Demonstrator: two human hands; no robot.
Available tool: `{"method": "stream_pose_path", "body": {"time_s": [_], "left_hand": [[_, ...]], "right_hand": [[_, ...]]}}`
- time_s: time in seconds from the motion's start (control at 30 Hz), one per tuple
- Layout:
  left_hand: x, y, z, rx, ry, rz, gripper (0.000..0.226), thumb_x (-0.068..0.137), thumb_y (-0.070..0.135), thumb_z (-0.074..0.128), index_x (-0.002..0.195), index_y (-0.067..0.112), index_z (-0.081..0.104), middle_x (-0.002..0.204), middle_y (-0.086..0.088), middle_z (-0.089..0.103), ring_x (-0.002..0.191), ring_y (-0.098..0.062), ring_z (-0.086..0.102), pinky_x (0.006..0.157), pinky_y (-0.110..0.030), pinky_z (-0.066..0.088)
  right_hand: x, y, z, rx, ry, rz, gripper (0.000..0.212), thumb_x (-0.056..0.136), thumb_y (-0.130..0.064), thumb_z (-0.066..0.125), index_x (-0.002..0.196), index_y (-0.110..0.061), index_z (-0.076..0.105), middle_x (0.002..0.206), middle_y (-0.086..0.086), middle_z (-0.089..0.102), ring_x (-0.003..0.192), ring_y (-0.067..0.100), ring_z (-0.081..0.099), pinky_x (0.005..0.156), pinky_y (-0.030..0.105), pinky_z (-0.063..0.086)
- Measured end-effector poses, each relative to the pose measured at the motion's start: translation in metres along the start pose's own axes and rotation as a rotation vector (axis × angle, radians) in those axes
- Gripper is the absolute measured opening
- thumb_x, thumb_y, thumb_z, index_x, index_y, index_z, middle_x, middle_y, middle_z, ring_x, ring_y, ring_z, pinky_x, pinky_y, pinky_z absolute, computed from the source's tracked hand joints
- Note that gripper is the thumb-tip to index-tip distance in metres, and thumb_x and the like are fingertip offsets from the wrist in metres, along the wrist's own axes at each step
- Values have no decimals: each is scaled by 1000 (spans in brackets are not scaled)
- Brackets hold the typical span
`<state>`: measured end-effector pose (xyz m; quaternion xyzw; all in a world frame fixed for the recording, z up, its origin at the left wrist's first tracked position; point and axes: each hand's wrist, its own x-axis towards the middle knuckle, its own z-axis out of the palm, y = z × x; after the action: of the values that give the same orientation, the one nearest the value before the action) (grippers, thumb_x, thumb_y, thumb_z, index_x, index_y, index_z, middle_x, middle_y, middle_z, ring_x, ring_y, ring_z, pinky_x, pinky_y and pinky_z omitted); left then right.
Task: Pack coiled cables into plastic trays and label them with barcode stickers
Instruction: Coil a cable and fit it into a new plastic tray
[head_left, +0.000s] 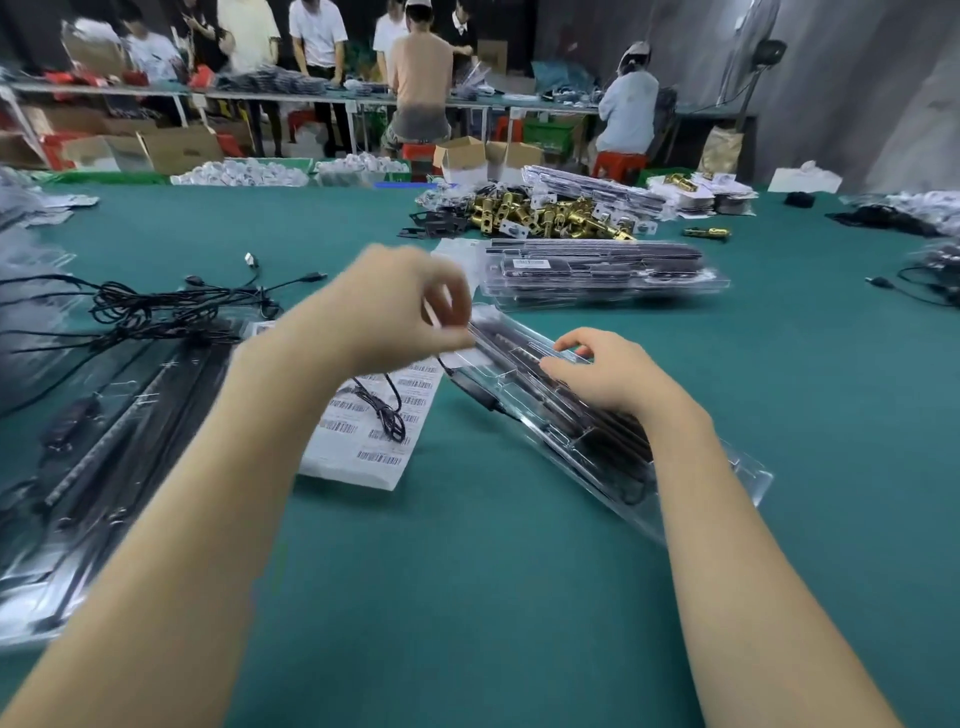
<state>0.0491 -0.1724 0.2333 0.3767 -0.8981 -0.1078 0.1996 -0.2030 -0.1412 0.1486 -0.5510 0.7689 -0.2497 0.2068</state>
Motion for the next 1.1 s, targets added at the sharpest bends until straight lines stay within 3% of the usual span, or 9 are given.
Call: {"method": "stream_pose_path", "body": {"time_s": [0.1,0.2,0.37,0.53,0.67,0.73,0.9,1.0,1.1], "left_hand": [[4,-5,37,89,-202,-141,17,80,29,80,95,27,73,93,6,71,82,-5,62,88,-37,56],[7,-15,56,51,-149,-150,10,82,27,78,90,25,72,88,5,73,89,-8,60,88,-35,56],[5,-30,69,-221,-49,-84,5,80,20,81,84,23,82,75,12,75,71,6,67,68,-5,47],[-3,-37,91,-399,40,14,10,79,18,84,87,25,83,58,18,68,48,3,55,52,-5,36],[-7,-40,106,-300,117,80,12,83,27,81,92,34,81,76,5,77,58,-12,64,62,-30,53],[-9,-38,109,-237,164,124,13,84,27,80,93,35,81,83,8,77,60,-13,66,64,-34,55],[-18,-33,106,-136,226,221,16,84,32,80,99,35,80,110,18,73,62,-12,69,65,-31,56],[-21,-35,105,-82,189,252,30,87,39,75,116,42,72,125,23,65,70,-11,70,70,-28,55],[-20,-34,107,-18,149,273,40,91,43,69,130,47,61,134,25,59,59,-3,58,66,-18,48]], "right_hand": [[-2,6,-2,112,18,-3,32,92,-53,57,118,-36,63,119,-10,61,101,9,59,75,29,42],[-3,9,-4,177,48,-4,27,92,-51,57,113,-37,65,106,-18,63,94,0,58,66,21,39],[-2,13,-2,241,100,-20,20,93,-46,60,107,-34,69,92,-20,65,84,-4,58,64,18,39],[-1,14,-1,251,106,-20,18,94,-44,60,105,-34,69,91,-18,66,82,-5,58,63,16,38],[0,15,0,262,112,-24,18,94,-44,60,105,-33,70,95,-18,65,86,-4,57,65,16,39],[0,15,1,264,118,-26,18,94,-43,60,105,-33,70,94,-19,65,82,-6,58,64,15,38],[1,18,1,262,117,-47,17,95,-41,60,105,-31,70,93,-20,64,65,-24,54,62,15,36],[3,19,1,265,127,-53,17,95,-42,60,104,-32,70,95,-20,63,72,-14,60,63,14,36],[4,20,0,275,139,-51,16,95,-42,60,104,-33,70,95,-21,62,87,-7,55,65,14,37]]}}
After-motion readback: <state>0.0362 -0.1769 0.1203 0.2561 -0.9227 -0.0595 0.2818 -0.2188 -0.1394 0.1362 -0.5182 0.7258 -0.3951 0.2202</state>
